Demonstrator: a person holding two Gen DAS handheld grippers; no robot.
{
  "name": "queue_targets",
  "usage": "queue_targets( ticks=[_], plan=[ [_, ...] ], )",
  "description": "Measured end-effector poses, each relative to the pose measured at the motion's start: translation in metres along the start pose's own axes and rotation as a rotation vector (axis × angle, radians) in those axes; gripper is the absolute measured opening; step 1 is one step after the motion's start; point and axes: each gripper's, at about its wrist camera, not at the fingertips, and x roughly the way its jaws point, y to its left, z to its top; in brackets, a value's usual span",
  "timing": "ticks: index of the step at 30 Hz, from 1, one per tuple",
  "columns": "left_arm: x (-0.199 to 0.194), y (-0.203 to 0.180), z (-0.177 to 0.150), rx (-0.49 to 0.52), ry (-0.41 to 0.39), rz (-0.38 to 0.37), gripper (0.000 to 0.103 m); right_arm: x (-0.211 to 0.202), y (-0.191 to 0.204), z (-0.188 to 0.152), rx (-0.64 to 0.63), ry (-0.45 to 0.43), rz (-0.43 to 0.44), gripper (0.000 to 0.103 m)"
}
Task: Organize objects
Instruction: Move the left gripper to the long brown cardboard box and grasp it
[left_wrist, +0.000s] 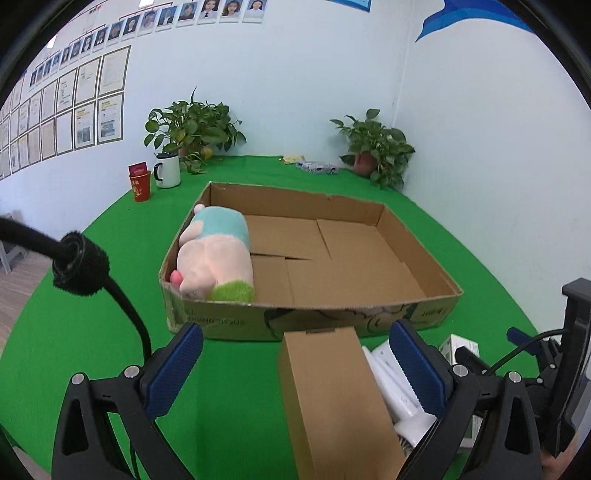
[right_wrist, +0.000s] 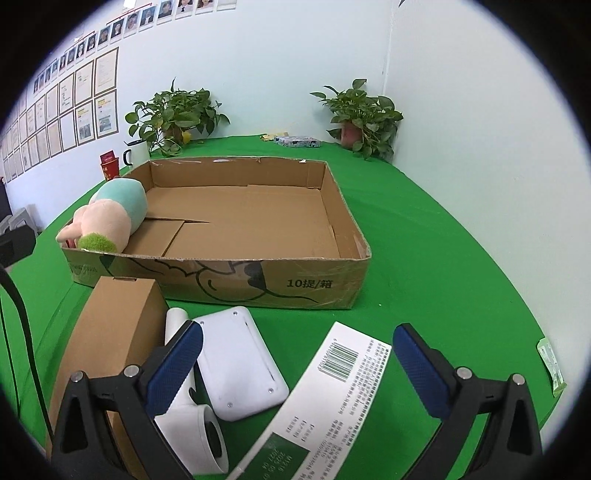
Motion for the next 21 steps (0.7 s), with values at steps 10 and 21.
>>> queue_targets(
  ticks=[10, 21],
  plan=[
    [-0.003, -0.011, -0.007, 0.076, -0.024, 0.054, 0.082, -0.001, 0.003, -0.009, -0.013, 0.004, 0.032, 0.102],
    [0.019, 0.020, -0.017, -0.012, 0.141, -0.151, 0.082, -0.018, 0.027, -0.024, -0.116, 0.046, 0.187, 0.102]
  ],
)
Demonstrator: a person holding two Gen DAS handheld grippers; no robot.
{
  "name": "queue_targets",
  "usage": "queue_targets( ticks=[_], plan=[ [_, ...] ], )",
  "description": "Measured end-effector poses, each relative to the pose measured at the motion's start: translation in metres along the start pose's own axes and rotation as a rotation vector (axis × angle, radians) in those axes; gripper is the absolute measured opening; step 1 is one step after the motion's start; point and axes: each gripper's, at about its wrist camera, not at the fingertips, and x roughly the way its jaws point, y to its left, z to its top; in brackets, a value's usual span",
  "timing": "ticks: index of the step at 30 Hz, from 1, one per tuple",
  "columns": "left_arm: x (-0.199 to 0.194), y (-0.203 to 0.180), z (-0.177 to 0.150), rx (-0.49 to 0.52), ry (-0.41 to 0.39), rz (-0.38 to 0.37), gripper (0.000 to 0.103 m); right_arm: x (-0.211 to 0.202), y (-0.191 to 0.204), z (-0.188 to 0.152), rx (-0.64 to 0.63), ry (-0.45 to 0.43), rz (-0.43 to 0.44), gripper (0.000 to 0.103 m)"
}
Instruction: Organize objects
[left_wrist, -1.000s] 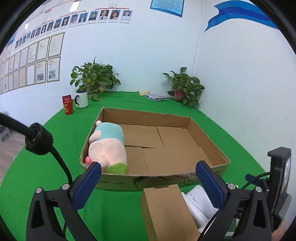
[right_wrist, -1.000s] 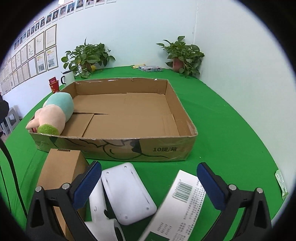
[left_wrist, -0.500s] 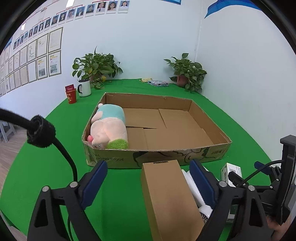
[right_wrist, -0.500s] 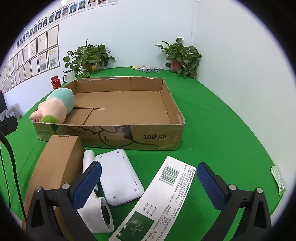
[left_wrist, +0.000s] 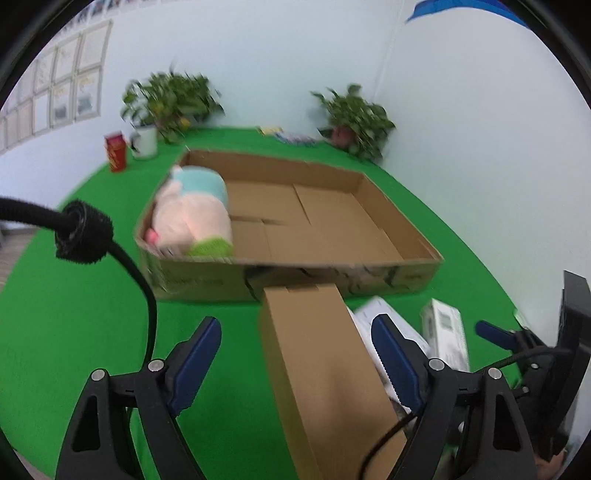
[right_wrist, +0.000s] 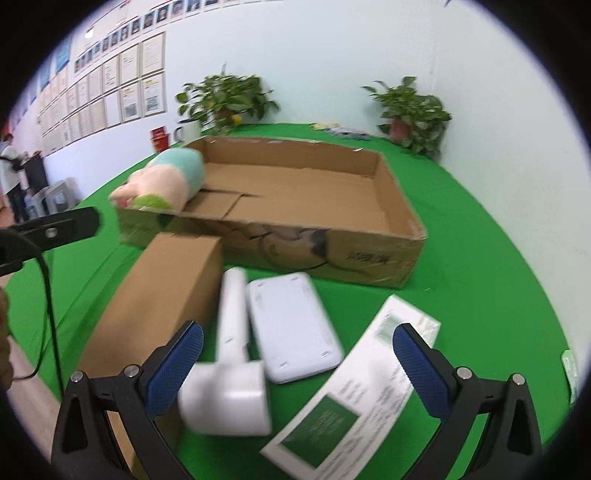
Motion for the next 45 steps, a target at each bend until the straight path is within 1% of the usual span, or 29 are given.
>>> queue_targets(
  ticks=[2, 4, 6, 10, 13, 14, 16, 19, 22, 25, 29, 31, 32, 34, 36, 40, 42, 45],
  plan=[
    [0.006, 0.007, -0.006, -0.019, 0.037, -0.035, 0.082, -0.001, 0.013, -0.009, -0.029, 0.031, 0.055, 0.102],
    [0.013, 0.017, -0.012, -0.056, 0.077, -0.074, 0.082, -0.004, 0.024, -0.017, -0.033, 0.071, 0.133, 0.102],
    [0.017, 0.026, -0.018, -0.095, 0.100, -0.118, 0.082, -0.008, 0.034, -0.023, -0.035, 0.098, 0.197, 0.102],
    [0.020, 0.036, -0.028, -0.120, 0.134, -0.184, 0.082, -0.017, 0.053, -0.032, -0.057, 0.110, 0.256, 0.102],
    [0.023, 0.038, -0.035, -0.117, 0.167, -0.233, 0.082, -0.021, 0.058, -0.032, -0.051, 0.131, 0.326, 0.102],
    [0.023, 0.039, -0.037, -0.120, 0.171, -0.250, 0.082, -0.024, 0.058, -0.033, -0.047, 0.129, 0.343, 0.102],
    [0.019, 0.043, -0.038, -0.126, 0.160, -0.259, 0.082, -0.034, 0.060, -0.033, -0.061, 0.109, 0.380, 0.102],
    [0.012, 0.056, -0.036, -0.169, 0.138, -0.268, 0.082, -0.051, 0.066, -0.036, -0.129, 0.064, 0.403, 0.102],
    [0.007, 0.066, -0.037, -0.202, 0.129, -0.278, 0.082, -0.054, 0.075, -0.042, -0.178, 0.074, 0.425, 0.102],
    [0.009, 0.067, -0.039, -0.216, 0.143, -0.281, 0.082, -0.048, 0.085, -0.048, -0.199, 0.111, 0.410, 0.102],
    [0.024, 0.054, -0.051, -0.197, 0.200, -0.339, 0.082, -0.038, 0.098, -0.051, -0.208, 0.155, 0.380, 0.102],
    [0.035, 0.048, -0.058, -0.201, 0.231, -0.389, 0.074, -0.034, 0.106, -0.052, -0.229, 0.173, 0.344, 0.102],
    [0.042, 0.046, -0.061, -0.205, 0.255, -0.397, 0.068, -0.032, 0.108, -0.052, -0.231, 0.180, 0.336, 0.102],
    [0.048, 0.045, -0.067, -0.208, 0.280, -0.390, 0.062, -0.030, 0.111, -0.054, -0.227, 0.196, 0.321, 0.102],
    [0.050, 0.047, -0.070, -0.223, 0.278, -0.407, 0.057, -0.029, 0.114, -0.055, -0.233, 0.204, 0.303, 0.102],
    [0.049, 0.051, -0.073, -0.232, 0.270, -0.433, 0.052, -0.029, 0.117, -0.059, -0.260, 0.215, 0.267, 0.102],
    [0.049, 0.051, -0.076, -0.231, 0.267, -0.439, 0.052, -0.029, 0.116, -0.059, -0.253, 0.214, 0.249, 0.101],
    [0.049, 0.051, -0.078, -0.229, 0.266, -0.442, 0.052, -0.027, 0.114, -0.059, -0.255, 0.207, 0.247, 0.100]
  ],
)
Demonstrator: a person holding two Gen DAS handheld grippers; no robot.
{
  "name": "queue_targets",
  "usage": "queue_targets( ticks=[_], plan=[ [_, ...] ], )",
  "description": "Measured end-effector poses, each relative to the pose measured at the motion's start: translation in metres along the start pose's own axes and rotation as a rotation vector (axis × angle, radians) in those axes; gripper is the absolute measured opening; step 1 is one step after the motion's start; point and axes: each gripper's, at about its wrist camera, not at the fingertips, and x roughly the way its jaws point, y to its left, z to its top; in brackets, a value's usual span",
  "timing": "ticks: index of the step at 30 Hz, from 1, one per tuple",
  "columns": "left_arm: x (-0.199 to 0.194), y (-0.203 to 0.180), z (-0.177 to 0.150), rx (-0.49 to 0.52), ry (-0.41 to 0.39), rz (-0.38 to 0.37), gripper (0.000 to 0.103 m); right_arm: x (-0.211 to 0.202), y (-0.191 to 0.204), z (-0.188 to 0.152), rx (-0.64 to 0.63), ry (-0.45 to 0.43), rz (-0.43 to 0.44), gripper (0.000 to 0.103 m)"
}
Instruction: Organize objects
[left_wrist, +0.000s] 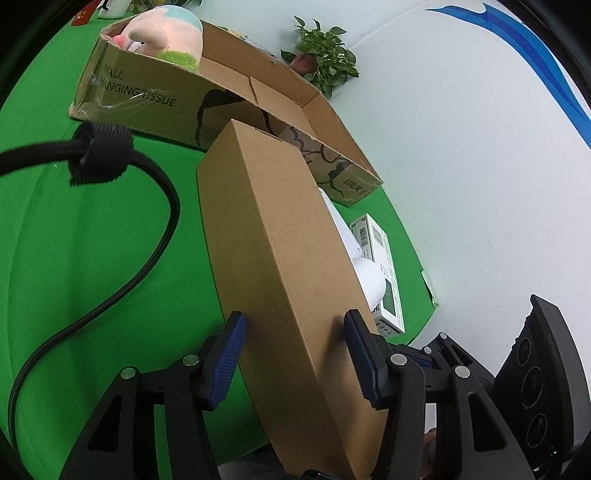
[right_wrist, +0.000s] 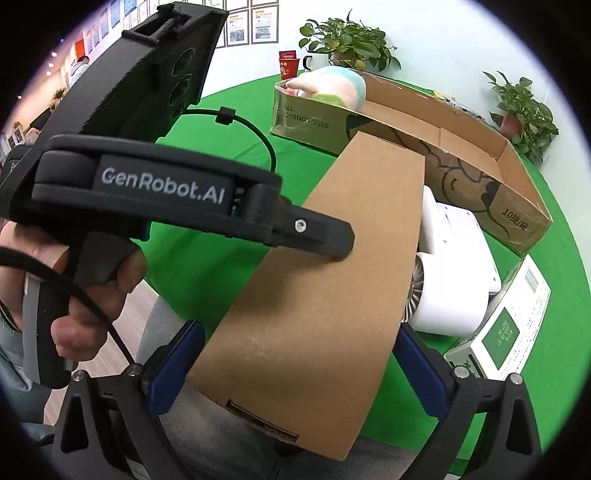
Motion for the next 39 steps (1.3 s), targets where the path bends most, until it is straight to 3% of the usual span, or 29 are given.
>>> queue_targets(
  ticks=[5, 12, 17, 22, 28, 30, 35, 39],
  plan=[
    [-0.005, 0.000, -0.001, 0.020, -0.005, 0.002, 0.052, 0.000, -0.005, 0.002, 0.037, -0.021, 0.032, 0.099],
    [-0.025, 0.019, 0.004, -0.055, -0.047, -0.003, 0.073, -0.005, -0.012, 0.007, 0.140, -0.064, 0.221, 0.099],
    [-0.027, 0.028, 0.005, -0.093, -0.057, -0.017, 0.075, 0.002, -0.018, 0.008, 0.195, -0.067, 0.331, 0.099],
    [-0.027, 0.025, 0.010, -0.081, -0.063, -0.020, 0.065, 0.009, -0.023, 0.012, 0.234, -0.056, 0.427, 0.099],
    [-0.041, 0.012, 0.018, -0.058, -0.081, 0.085, 0.063, 0.019, -0.027, 0.018, 0.270, -0.047, 0.545, 0.099],
    [-0.048, 0.005, 0.021, -0.043, -0.099, 0.134, 0.061, 0.019, -0.026, 0.019, 0.257, -0.052, 0.546, 0.099],
    [-0.056, -0.011, 0.026, -0.002, -0.105, 0.153, 0.055, 0.021, -0.040, 0.015, 0.289, -0.048, 0.543, 0.100],
    [-0.049, -0.017, 0.027, 0.011, -0.075, 0.158, 0.038, 0.014, -0.053, 0.011, 0.319, -0.058, 0.518, 0.100]
  ],
)
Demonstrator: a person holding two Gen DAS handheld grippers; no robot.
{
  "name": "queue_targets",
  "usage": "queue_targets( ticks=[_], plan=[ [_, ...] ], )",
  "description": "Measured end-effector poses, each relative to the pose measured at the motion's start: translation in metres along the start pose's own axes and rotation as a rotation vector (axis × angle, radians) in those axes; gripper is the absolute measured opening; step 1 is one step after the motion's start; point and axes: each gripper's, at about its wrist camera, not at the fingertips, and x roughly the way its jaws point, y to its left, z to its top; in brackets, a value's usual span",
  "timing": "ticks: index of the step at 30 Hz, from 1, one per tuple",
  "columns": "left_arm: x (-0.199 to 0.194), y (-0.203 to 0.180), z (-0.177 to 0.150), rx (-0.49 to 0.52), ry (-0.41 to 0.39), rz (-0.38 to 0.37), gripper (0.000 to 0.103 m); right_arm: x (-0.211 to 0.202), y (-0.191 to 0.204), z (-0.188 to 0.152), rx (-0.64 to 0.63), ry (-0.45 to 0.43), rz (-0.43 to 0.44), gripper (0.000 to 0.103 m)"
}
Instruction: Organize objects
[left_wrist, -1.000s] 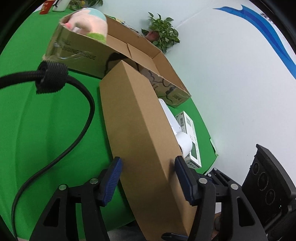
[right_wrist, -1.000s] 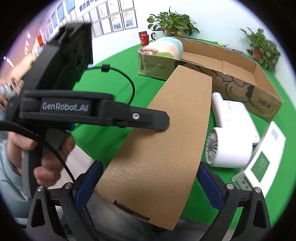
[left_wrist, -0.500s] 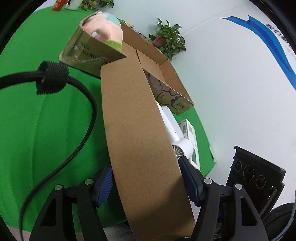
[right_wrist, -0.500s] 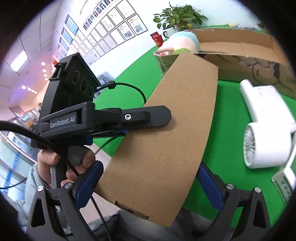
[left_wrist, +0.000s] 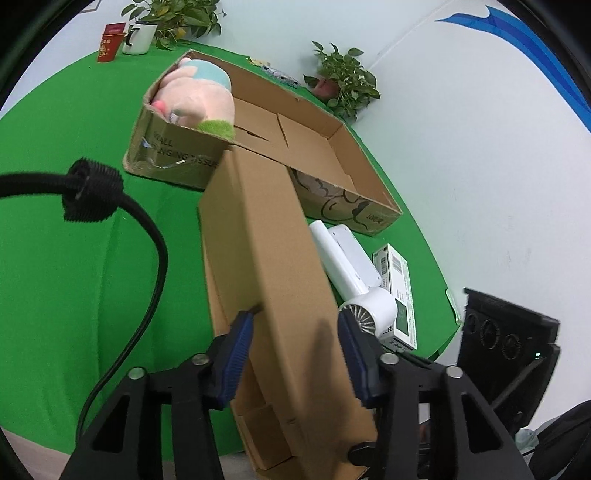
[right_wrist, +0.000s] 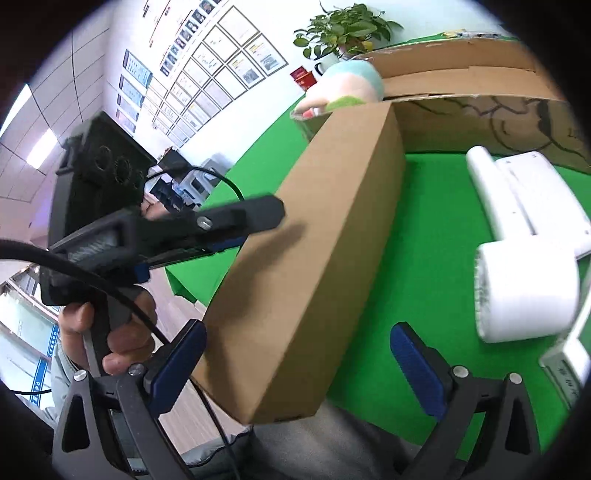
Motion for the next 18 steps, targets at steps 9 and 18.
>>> queue_targets(
  ticks=[9, 18],
  plan=[
    [0.022, -0.038, 0.005, 0.060, 0.023, 0.021, 0.024, -0.022, 0.018, 0.000, -0.087, -0.069, -0.080, 0.100],
    [0.051, -0.067, 0.014, 0.115, 0.039, -0.011, 0.026, -0.044, 0.001, 0.005, -0.042, -0.125, -0.093, 0.100]
  ],
)
